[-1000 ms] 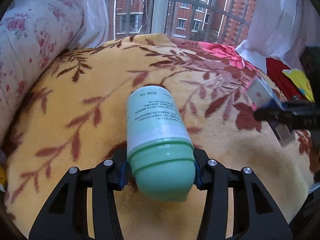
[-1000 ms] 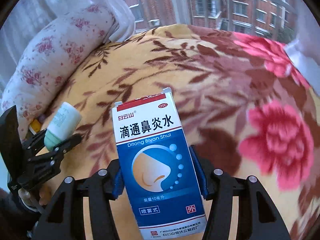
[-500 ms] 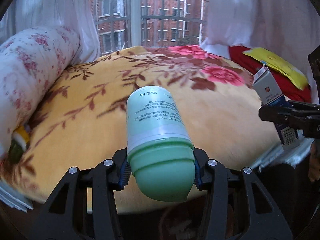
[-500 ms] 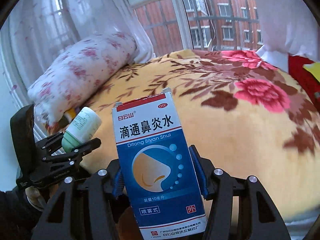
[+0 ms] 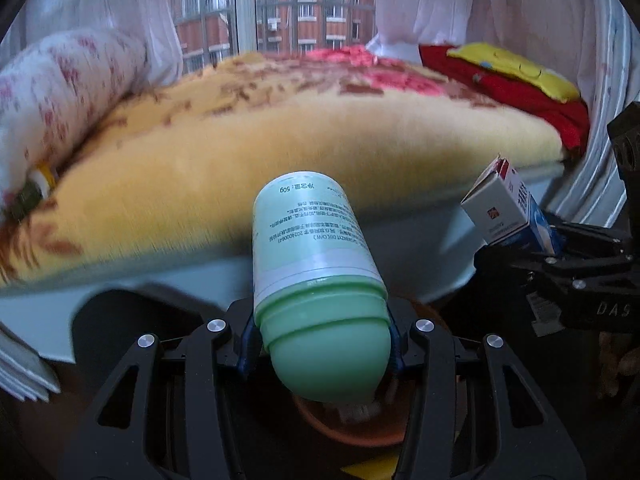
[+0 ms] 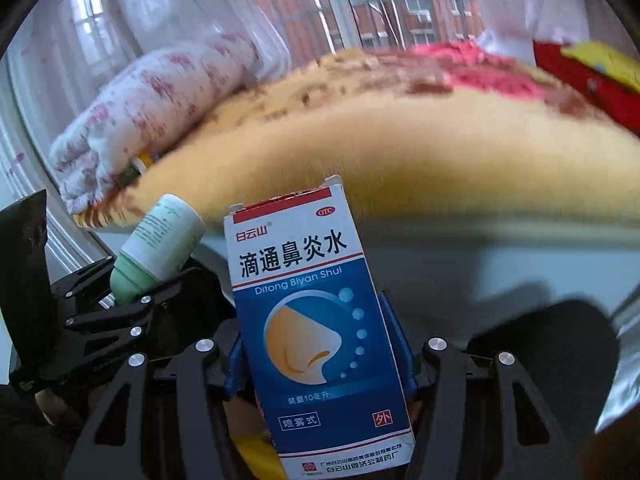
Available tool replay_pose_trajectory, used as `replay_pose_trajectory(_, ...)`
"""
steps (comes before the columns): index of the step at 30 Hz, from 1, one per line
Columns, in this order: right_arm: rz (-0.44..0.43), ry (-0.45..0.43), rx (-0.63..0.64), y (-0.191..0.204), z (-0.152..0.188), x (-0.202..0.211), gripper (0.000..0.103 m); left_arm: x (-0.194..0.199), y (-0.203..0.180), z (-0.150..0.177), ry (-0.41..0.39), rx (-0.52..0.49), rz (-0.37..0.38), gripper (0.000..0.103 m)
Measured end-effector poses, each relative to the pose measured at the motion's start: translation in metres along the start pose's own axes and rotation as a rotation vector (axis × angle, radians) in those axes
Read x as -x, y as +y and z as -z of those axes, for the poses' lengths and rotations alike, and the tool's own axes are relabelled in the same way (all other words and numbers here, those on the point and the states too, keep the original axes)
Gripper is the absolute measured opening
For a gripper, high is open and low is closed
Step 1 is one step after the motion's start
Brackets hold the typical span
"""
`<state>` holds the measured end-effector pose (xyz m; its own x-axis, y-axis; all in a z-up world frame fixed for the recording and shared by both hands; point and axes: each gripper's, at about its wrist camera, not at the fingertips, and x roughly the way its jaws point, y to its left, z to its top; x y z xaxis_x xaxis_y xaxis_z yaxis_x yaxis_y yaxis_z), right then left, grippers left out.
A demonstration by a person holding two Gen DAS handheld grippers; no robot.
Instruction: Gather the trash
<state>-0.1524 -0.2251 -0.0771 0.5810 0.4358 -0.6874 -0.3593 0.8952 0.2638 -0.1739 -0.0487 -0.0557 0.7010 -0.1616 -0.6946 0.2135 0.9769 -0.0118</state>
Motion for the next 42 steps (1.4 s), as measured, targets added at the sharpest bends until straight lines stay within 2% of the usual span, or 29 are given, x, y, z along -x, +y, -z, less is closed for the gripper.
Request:
replay_pose_trajectory(6,0.022,0.062,0.008,0.001,0.018,-0.014,0.056,-0.012,-0.002,0.011,0.051,0.002,0.021,0.046)
replay_pose_trajectory(11,0.022,0.087,0.006,-0.001,0.021,-0.02,0.056,-0.022,0.001,0.015,0.092,0.024,0.035,0.046)
replay_pose_trajectory(28,0.032,0.146,-0.011,-0.003,0.021,-0.032,0.058,-0.038,0.001,0.02,0.156,0.036,0.049,0.047)
replay_pose_trajectory(29,0.037,0.156,-0.011,-0.004,0.021,-0.035,0.071,-0.042,0.001,0.021,0.177,0.033,0.05,0.06)
replay_pose_trajectory(30,0.052,0.172,-0.013,-0.004,0.021,-0.039,0.078,-0.044,0.0,0.021,0.186,0.036,0.038,0.081)
replay_pose_trajectory(31,0.068,0.175,-0.018,-0.004,0.021,-0.041,0.085,-0.046,0.001,0.022,0.188,0.043,0.029,0.086)
replay_pose_trajectory(42,0.072,0.151,-0.096,-0.02,0.023,-0.037,0.085,-0.049,0.005,0.023,0.2,0.064,0.032,0.086)
